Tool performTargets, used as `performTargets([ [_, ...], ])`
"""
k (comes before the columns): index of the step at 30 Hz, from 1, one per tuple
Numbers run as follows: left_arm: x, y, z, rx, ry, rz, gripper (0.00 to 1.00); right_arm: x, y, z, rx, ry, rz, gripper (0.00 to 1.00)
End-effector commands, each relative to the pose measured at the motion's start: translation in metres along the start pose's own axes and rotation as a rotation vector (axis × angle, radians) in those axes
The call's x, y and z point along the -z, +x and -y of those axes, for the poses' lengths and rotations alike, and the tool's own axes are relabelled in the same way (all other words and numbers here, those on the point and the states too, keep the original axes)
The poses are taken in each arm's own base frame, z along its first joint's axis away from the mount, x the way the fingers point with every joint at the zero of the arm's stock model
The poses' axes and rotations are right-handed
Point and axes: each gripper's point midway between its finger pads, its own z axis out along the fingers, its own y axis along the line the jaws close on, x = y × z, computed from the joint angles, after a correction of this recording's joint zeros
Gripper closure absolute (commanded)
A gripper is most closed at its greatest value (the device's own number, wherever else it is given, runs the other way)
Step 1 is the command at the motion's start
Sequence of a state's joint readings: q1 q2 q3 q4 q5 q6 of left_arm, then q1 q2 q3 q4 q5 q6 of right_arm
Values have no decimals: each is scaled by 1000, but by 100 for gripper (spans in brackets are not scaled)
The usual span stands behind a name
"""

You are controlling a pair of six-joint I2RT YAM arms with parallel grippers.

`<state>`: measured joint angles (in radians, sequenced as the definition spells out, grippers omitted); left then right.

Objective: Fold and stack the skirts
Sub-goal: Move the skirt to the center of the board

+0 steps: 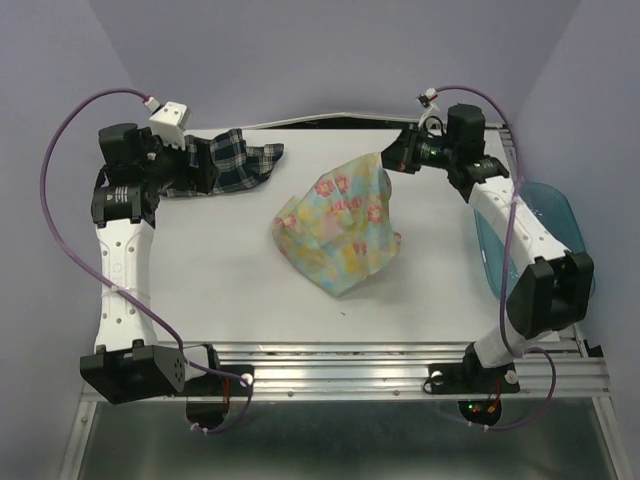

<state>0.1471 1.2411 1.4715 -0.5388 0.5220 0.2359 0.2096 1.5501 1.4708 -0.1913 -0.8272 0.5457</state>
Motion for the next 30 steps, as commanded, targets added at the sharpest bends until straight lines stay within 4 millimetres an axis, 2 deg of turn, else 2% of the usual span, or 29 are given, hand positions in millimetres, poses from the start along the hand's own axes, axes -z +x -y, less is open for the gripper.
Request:
performTargets([
  [1,6,24,9,-29,44,-71,6,-21,2,70,98,201,36,99],
  [4,10,55,15,-61,85,-154,7,-26,19,133,99,391,23,99],
  [5,12,77,23,-48,118,-207,7,-25,23,147,96,444,23,99],
  [6,14,89,26,-77,146,-233,9,-20,26,166,113,525,26,99],
  [7,17,98,35,-90,186,-246,10,-17,42,183,101,574,0,99],
  [8,16,122,41,-84,213,-297,11,-13,49,192,107,608,-12,99],
  [10,18,139,49,-120,229,-315,11,-6,66,204,106,653,-41,99],
  [11,13,154,55,-141,238,-336,11,-2,86,212,83,662,-83,99],
  [13,9,157,63,-159,239,-328,11,0,107,213,50,647,-124,99],
  [14,1,155,75,-196,267,-310,11,2,124,215,9,646,-160,99],
  [15,-3,156,83,-208,280,-305,10,1,132,213,-14,625,-179,99],
  [16,-9,161,87,-206,268,-323,10,1,136,213,-26,621,-191,89],
  [17,-17,166,109,-244,310,-323,10,3,141,212,-36,618,-218,83],
  [18,-21,170,116,-250,316,-341,10,4,141,212,-34,624,-229,79],
  [21,-38,193,139,-303,348,-425,10,15,139,209,9,658,-280,43],
  [22,-39,203,162,-375,406,-450,10,18,128,206,48,673,-276,37],
  [23,-42,220,165,-469,416,-505,10,27,133,204,50,695,-323,29],
  [24,-41,230,172,-533,448,-533,10,35,124,200,106,709,-330,25],
  [25,-37,240,187,-610,508,-552,10,40,121,195,129,715,-342,22],
  [27,-34,257,193,-726,576,-579,10,55,116,179,178,713,-374,19],
  [30,-34,267,206,-842,647,-533,10,68,131,159,225,636,-454,20],
])
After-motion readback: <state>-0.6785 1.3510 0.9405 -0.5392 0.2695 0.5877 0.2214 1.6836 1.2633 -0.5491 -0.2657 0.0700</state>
